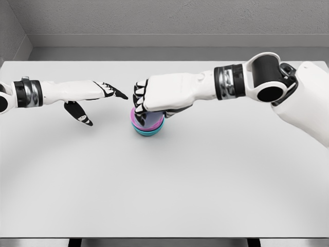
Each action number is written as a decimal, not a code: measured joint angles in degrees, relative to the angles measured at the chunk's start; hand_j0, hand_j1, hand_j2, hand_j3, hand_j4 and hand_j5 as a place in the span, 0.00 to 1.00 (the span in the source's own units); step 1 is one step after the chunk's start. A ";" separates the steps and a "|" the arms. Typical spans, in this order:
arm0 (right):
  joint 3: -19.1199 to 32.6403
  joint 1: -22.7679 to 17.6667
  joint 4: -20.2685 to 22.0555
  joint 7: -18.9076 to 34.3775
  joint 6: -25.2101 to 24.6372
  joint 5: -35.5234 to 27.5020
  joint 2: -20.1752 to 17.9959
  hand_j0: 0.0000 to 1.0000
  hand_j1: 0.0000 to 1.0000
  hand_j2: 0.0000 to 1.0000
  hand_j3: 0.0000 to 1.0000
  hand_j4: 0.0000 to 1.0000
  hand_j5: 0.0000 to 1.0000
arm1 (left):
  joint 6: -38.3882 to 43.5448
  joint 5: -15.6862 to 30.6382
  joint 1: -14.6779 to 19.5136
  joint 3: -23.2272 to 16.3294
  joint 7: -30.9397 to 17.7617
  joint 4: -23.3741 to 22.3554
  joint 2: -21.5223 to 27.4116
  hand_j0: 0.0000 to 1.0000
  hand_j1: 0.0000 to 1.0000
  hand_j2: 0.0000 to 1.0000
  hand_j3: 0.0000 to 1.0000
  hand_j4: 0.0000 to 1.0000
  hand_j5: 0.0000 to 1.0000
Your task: Stacking bowl and cup with both arms
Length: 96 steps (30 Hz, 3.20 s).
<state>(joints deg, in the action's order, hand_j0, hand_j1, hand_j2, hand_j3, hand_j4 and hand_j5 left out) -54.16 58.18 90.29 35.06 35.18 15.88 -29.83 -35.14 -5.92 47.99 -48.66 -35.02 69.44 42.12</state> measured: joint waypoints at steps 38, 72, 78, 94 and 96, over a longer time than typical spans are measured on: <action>-0.99 0.44 -10.16 0.00 -0.01 2.13 5.09 0.47 0.47 0.47 0.47 0.47 0.47 | 0.00 0.00 -0.09 0.00 0.00 0.02 0.03 1.00 1.00 1.00 1.00 1.00 1.00; -1.65 1.05 -13.23 -0.03 -0.02 3.23 6.83 1.00 1.00 1.00 1.00 1.00 1.00 | 0.00 -0.03 -0.44 0.00 0.00 -0.01 -0.05 1.00 1.00 1.00 1.00 1.00 1.00; 4.72 0.18 -12.03 -0.03 0.01 2.71 5.87 1.00 1.00 1.00 1.00 1.00 1.00 | 0.00 -0.01 -0.44 0.00 0.00 -0.01 0.03 1.00 1.00 1.00 1.00 1.00 1.00; 20.56 -5.71 -30.37 -0.03 0.00 2.70 -1.80 1.00 1.00 1.00 1.00 1.00 1.00 | 0.00 0.05 -0.97 0.49 0.00 -3.01 0.56 1.00 1.00 1.00 1.00 1.00 1.00; 20.33 -5.80 -31.07 -0.03 0.00 2.82 -1.87 1.00 1.00 1.00 1.00 1.00 1.00 | -0.01 0.04 -1.14 0.51 0.00 -3.95 0.57 1.00 1.00 1.00 1.00 1.00 1.00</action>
<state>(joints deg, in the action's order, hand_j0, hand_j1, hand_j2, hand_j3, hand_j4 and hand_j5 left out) -33.83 52.38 59.23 35.03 35.18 18.70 -31.71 -35.15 -5.88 46.85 -48.15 -35.02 65.49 42.70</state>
